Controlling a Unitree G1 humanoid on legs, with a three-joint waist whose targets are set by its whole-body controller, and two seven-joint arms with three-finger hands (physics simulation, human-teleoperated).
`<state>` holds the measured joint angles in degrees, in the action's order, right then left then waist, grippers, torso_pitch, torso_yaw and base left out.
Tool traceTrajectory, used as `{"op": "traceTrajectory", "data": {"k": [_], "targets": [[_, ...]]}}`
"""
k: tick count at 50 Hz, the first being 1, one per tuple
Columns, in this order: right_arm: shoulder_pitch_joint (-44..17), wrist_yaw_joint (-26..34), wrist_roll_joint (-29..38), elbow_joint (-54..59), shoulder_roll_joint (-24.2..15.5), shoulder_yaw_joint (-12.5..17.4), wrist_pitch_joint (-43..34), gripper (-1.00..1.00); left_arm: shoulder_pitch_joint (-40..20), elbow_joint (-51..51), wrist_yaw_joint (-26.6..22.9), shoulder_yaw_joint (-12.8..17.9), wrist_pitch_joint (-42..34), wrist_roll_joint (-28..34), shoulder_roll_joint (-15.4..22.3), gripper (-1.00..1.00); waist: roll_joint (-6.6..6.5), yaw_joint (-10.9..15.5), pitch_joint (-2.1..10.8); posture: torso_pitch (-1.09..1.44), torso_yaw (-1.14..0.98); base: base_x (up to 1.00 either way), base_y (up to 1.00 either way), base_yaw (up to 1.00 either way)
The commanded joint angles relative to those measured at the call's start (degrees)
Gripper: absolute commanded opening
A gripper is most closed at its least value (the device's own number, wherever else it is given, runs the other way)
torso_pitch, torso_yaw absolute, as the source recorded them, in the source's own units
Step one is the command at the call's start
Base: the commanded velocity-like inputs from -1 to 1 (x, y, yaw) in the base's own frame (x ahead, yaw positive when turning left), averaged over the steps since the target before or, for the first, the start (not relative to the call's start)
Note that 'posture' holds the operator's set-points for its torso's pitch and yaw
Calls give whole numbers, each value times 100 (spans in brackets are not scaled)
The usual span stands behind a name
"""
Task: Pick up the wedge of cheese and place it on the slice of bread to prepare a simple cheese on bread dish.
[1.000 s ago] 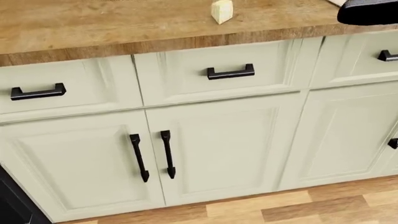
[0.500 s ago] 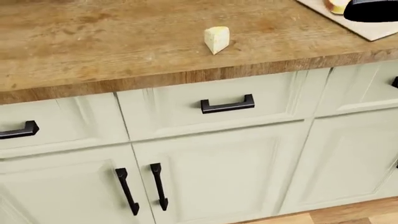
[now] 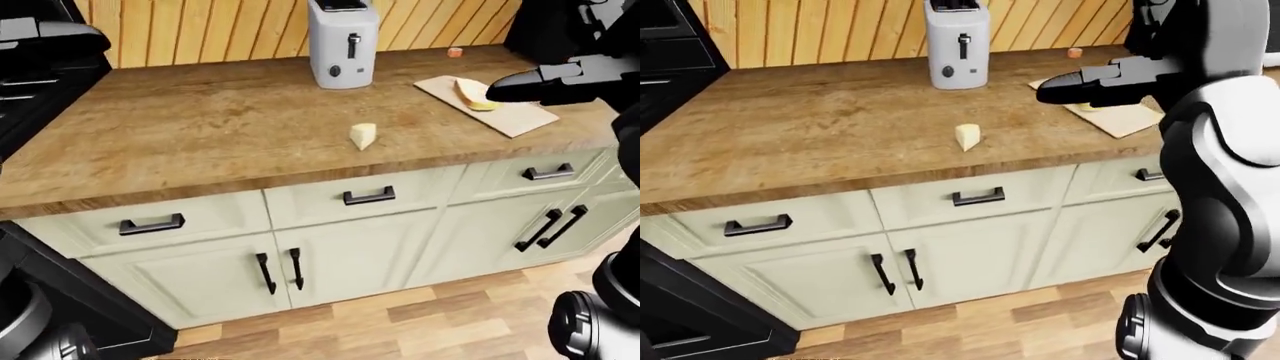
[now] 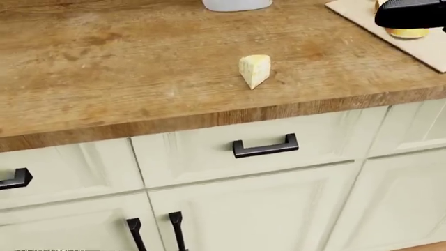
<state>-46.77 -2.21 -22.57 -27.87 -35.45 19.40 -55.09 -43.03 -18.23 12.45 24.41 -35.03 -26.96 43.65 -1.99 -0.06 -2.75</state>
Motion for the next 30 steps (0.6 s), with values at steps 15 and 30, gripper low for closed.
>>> {"op": "traceTrajectory", "data": {"k": [15,30], "targets": [[-118,34,21,-119,4,76,167,100,-114,-60,11,101,85,57,81,100,313,30,80,0,0,0,0,37],[-144,107,108,-92,2,20,146,100,-123,-67,1,57,96,99,53,100,137,-17,44,0,0,0,0,5]]}}
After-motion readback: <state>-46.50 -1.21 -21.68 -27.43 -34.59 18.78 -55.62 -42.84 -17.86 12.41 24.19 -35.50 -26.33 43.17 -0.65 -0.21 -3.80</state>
